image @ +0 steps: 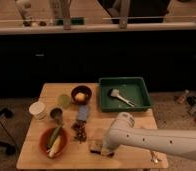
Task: Place eraser in metal cup
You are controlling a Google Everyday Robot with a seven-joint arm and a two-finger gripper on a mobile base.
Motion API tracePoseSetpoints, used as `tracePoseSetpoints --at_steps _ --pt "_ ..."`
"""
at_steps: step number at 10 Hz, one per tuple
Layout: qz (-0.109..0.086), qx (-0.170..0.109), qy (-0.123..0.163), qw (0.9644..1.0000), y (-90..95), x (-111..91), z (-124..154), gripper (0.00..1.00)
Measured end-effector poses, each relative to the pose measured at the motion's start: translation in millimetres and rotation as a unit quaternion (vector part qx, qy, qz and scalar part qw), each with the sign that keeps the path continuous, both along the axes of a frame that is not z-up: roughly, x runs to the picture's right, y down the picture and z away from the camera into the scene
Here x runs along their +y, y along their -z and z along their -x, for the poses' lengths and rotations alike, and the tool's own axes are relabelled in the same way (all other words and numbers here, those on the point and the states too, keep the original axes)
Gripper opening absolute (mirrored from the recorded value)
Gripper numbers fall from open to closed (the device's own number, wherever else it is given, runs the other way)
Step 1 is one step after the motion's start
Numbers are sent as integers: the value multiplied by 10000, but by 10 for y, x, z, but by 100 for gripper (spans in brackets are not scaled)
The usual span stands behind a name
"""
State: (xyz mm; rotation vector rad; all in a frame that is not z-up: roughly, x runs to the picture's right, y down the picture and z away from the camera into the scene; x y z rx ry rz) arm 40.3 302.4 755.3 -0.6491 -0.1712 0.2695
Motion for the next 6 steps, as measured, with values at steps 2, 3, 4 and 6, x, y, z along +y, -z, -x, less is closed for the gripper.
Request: tracePoseSetpoints --at_steps 2,3,4,6 --pt "-117 -34 27 9999 96 -62 12 0" --pt "-189 -78 7 9998 156 -109 6 0" --pt "-223 -135 -18 9997 197 -130 4 0" --pt "-294 -348 -75 9989 297 -186 17 0"
